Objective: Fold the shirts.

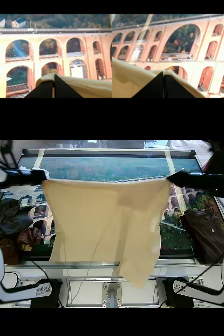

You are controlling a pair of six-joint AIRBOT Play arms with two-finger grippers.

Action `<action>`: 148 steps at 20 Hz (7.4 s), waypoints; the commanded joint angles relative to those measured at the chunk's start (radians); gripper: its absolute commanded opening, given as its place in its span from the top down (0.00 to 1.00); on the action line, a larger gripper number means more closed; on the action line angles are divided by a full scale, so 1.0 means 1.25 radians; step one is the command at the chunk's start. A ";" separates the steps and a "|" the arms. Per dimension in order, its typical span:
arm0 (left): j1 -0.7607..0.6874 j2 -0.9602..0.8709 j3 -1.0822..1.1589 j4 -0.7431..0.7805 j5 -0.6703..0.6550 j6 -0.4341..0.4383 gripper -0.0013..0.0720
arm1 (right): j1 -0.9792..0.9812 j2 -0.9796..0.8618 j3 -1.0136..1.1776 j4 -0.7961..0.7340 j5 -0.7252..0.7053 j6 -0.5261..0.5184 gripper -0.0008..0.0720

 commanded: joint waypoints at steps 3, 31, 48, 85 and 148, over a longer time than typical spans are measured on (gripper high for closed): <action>-0.025 -0.215 0.001 0.040 0.248 -0.075 0.98 | 0.138 -0.206 -0.038 -0.035 -0.398 -0.006 0.95; -0.024 -0.194 -0.154 0.138 -0.071 -0.022 0.18 | 0.124 -0.116 -0.305 -0.353 -0.123 0.194 0.61; 0.081 0.428 -0.536 0.143 -0.118 -0.038 0.10 | 0.027 0.386 -0.732 -0.243 0.232 0.299 0.43; 0.292 0.493 -0.762 0.168 -0.199 -0.208 0.11 | 0.107 0.386 -0.960 0.116 -0.034 0.176 0.95; -0.078 -0.132 -0.062 0.012 0.191 -0.208 0.15 | 0.109 -0.056 -0.247 -0.198 -0.335 0.283 0.50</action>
